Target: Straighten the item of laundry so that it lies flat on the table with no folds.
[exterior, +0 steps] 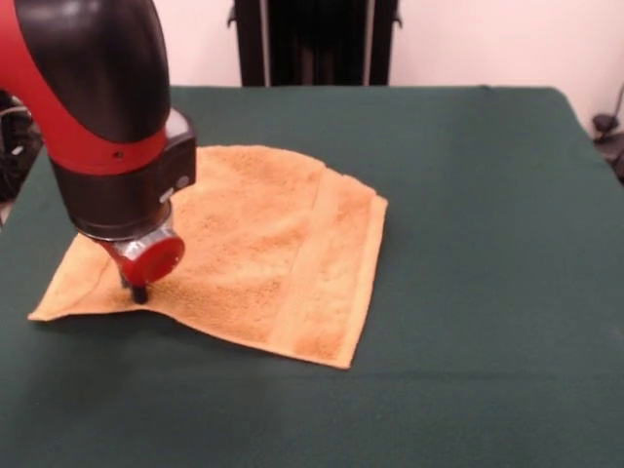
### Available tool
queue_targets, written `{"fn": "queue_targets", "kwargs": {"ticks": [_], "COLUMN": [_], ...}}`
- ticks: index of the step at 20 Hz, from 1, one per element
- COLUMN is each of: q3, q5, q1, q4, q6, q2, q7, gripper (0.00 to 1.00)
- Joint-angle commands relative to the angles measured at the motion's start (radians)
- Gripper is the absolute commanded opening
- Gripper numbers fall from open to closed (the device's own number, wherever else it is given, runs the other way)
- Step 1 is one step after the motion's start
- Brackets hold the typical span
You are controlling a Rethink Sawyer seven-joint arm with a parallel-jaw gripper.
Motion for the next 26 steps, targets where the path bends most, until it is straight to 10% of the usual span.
{"fn": "queue_targets", "kwargs": {"ticks": [1, 22, 26], "q3": [0.138, 0.142, 0.120], "q5": [-0.054, -0.075, -0.043], "q1": [0.000, -0.024, -0.038], "q4": [-0.092, -0.174, -0.064], "q6": [0.142, 0.150, 0.088], "q2": [-0.019, 0.024, 0.002], "q7": [-0.442, -0.536, -0.431], "gripper": [0.00, 0.00, 0.00]}}
